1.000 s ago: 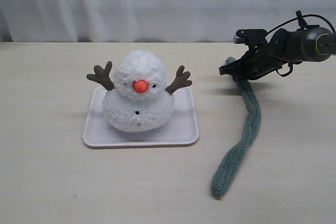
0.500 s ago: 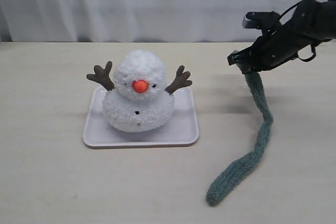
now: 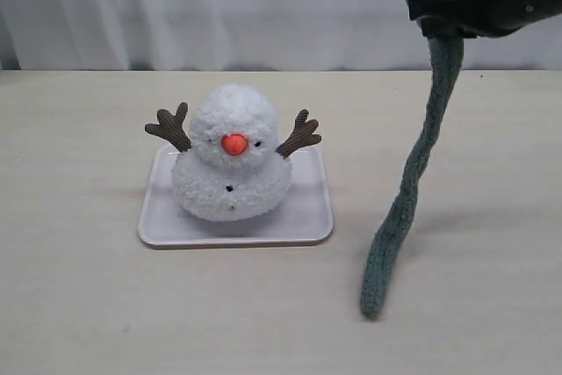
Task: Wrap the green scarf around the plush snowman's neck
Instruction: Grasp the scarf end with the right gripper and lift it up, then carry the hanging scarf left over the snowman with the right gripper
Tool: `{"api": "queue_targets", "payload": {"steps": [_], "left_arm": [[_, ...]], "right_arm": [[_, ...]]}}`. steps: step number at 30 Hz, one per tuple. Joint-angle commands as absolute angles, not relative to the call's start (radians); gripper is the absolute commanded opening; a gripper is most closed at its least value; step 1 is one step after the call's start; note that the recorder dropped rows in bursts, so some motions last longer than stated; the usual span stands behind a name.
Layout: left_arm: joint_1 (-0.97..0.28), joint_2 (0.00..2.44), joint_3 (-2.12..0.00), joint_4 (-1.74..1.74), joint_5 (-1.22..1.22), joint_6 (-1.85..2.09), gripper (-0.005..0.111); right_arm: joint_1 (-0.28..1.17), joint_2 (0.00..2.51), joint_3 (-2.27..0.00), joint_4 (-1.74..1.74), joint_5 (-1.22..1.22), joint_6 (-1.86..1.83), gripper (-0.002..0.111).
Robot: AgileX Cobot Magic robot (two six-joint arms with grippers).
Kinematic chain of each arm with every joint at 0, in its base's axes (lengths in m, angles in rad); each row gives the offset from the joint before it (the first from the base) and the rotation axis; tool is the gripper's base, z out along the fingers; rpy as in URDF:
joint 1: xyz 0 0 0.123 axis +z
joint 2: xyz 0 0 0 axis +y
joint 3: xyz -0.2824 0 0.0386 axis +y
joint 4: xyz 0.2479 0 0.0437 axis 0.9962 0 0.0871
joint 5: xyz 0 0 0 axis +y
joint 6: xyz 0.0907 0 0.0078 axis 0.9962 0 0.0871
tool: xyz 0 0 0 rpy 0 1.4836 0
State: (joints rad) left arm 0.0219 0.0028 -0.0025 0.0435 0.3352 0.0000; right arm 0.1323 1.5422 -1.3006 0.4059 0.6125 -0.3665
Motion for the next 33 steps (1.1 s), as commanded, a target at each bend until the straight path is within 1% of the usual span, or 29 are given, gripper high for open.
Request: {"api": "queue_targets", "payload": {"steps": [1,5,11,17,25,33], "left_arm": [[0.022,0.000,0.000,0.041,0.323,0.000,0.000],[0.022,0.000,0.000,0.041,0.323,0.000,0.000],[0.022,0.000,0.000,0.041,0.323,0.000,0.000],[0.022,0.000,0.000,0.041,0.323,0.000,0.000],[0.022,0.000,0.000,0.041,0.323,0.000,0.000],[0.022,0.000,0.000,0.041,0.323,0.000,0.000]], "right_arm": [[0.239,1.407,-1.296,0.418,0.624,-0.381,0.004],[0.330,1.329,-1.296,0.418,0.590,-0.372,0.004],[0.401,1.295,-1.296,0.465,0.573,-0.317,0.004],[0.490,1.295,-1.296,0.590,0.525,-0.426,0.004],[0.622,1.313,-1.296,0.590,0.386,-0.443,0.004],[0.750,1.406,-1.296,0.590,0.235,-0.497,0.004]]}}
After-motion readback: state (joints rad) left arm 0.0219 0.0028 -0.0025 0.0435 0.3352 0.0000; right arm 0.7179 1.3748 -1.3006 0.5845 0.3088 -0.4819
